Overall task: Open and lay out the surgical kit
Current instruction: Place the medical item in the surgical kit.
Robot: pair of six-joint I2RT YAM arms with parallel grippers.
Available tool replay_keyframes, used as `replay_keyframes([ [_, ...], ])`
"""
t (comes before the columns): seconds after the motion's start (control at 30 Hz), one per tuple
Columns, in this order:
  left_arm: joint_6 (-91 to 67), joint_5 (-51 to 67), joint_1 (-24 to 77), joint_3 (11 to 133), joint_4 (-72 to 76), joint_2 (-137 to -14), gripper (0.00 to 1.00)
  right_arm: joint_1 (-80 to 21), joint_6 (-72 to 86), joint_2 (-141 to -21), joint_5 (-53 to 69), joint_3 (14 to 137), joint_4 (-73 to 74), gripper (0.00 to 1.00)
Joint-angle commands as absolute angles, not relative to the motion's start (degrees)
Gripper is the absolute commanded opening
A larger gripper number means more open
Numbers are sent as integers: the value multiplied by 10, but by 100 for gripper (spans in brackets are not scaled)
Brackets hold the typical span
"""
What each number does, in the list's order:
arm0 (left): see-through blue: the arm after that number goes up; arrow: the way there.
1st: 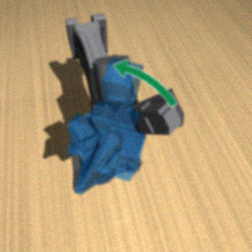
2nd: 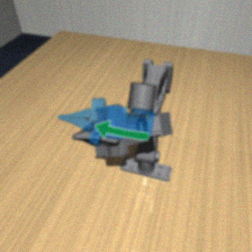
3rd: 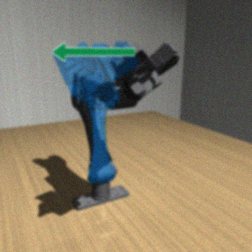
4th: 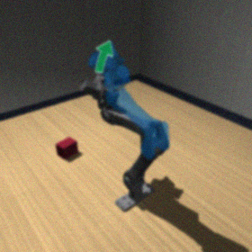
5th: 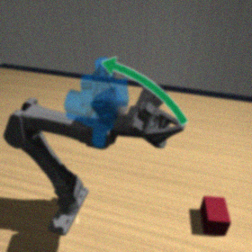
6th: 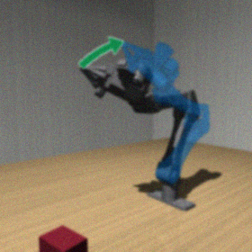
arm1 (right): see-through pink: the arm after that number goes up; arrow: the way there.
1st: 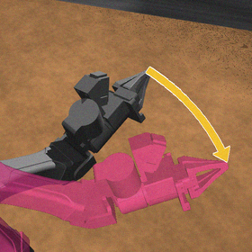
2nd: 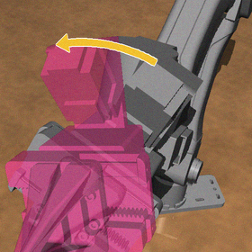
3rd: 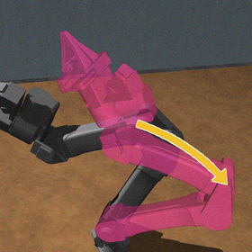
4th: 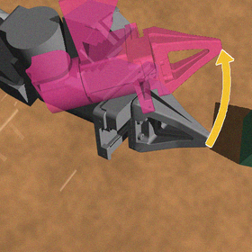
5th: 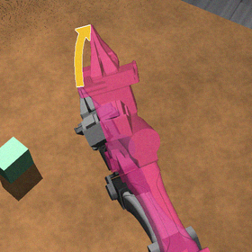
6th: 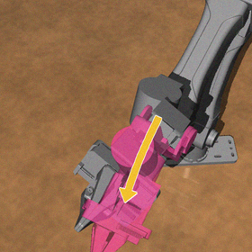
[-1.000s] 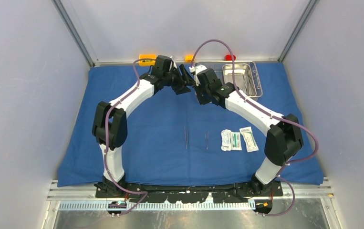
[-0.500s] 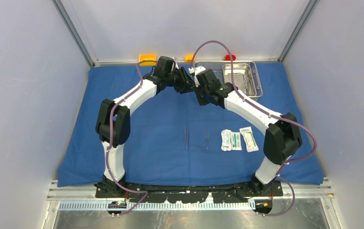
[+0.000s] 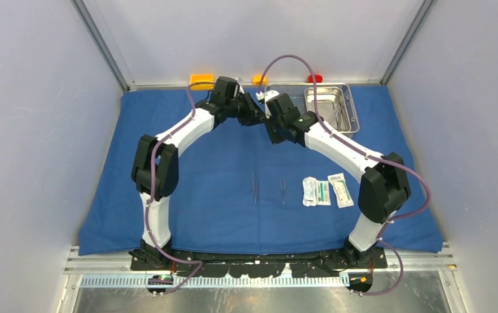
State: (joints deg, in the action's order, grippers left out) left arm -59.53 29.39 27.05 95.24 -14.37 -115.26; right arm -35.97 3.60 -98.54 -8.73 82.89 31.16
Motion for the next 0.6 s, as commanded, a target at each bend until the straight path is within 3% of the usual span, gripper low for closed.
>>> replay_keyframes([
  [0.0,-584,306,273,956,-119,-1143,8,-364,39,-977,-82,853,302,1],
  [0.2,-520,308,272,950,-109,-1129,1,-364,28,-959,-51,842,305,13],
  [0.33,-488,332,268,932,-70,-1113,0,-359,22,-931,-11,820,301,28],
  [0.43,-477,359,263,909,-23,-1101,0,-335,29,-908,48,804,301,45],
  [0.57,-471,401,262,874,43,-1086,0,-282,65,-885,156,783,286,54],
])
